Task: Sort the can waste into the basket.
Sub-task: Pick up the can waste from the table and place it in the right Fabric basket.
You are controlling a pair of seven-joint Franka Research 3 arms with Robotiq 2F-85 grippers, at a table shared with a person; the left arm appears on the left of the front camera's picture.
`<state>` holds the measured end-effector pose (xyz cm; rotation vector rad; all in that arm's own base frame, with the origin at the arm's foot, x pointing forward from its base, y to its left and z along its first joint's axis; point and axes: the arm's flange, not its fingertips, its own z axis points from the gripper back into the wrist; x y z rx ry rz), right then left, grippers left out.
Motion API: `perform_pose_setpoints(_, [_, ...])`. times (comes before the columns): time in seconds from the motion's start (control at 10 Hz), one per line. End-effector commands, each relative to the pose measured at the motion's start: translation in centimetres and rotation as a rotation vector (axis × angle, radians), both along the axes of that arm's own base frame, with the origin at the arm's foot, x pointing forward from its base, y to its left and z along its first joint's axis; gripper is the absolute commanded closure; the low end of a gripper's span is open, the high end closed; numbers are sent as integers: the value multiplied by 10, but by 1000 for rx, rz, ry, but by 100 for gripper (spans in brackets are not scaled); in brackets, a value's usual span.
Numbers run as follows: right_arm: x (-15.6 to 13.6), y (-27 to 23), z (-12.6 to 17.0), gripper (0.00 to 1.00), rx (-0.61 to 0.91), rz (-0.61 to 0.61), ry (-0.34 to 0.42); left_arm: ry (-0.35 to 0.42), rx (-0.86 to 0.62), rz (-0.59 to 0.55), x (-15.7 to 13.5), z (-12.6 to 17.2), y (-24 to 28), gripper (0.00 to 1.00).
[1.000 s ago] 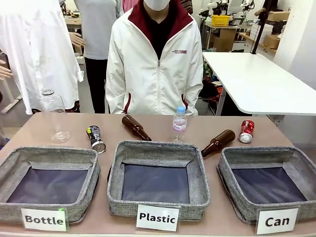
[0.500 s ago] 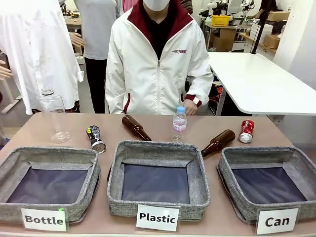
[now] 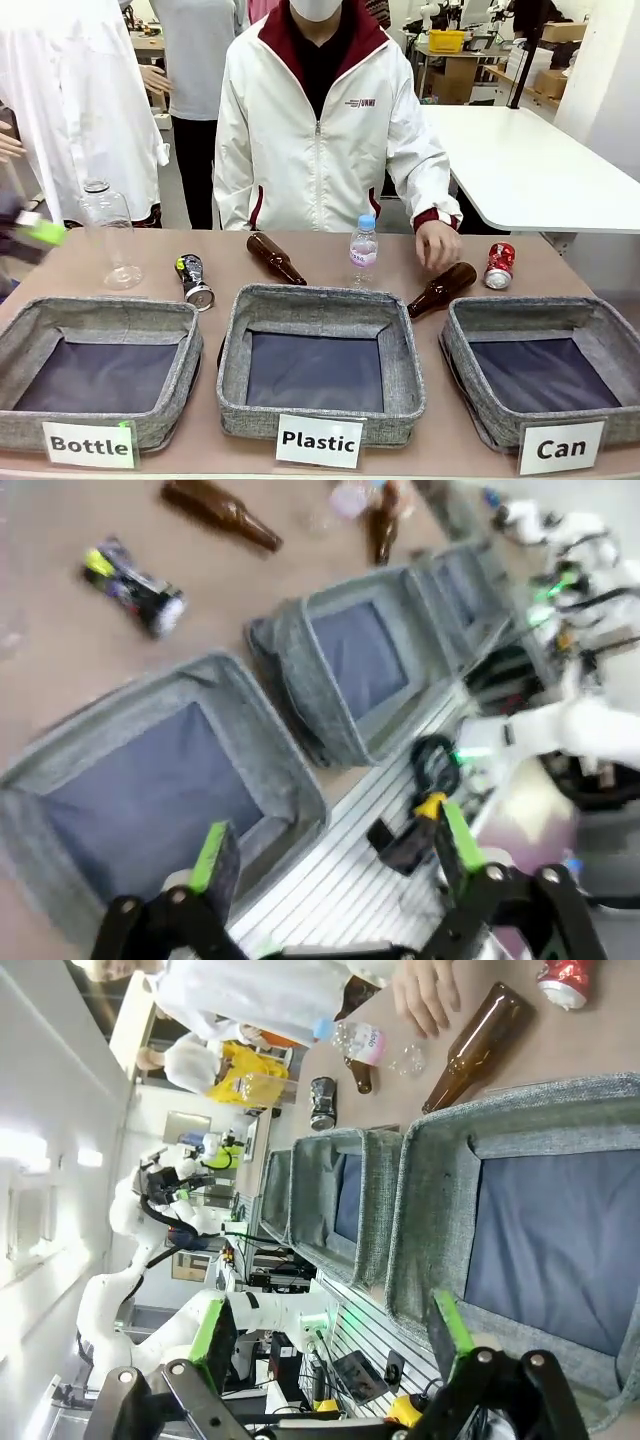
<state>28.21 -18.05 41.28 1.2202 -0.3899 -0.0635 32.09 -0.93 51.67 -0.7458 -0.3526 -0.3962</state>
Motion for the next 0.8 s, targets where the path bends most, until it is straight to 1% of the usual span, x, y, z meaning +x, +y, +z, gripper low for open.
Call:
perform_pose_setpoints(0.0, [3, -1, 0, 0, 14, -2, -36, 52, 241, 28, 43, -10, -63, 0])
perform_pose_setpoints(0.1, [3, -1, 0, 0, 14, -2, -36, 23, 358, 151, 59, -15, -97, 0])
perform_pose_setpoints(0.2, [3, -1, 0, 0, 14, -2, -36, 1, 418, 161, 66, -18, -118, 0])
perform_pose_setpoints(0.3, [3, -1, 0, 0, 14, -2, -36, -26, 400, 194, 72, -19, -134, 0])
perform_pose_setpoints(0.4, [3, -1, 0, 0, 14, -2, -36, 72, 400, 178, 73, -14, -133, 0])
perform_pose_setpoints(0.5, [3, -1, 0, 0, 14, -2, -36, -65, 374, 133, 56, -19, -142, 0])
perform_pose_setpoints(0.6, [3, -1, 0, 0, 14, -2, -36, -28, 407, 164, 67, -27, -145, 0])
perform_pose_setpoints(0.7, [3, -1, 0, 0, 14, -2, -36, 17, 547, 359, 68, -22, -148, 0])
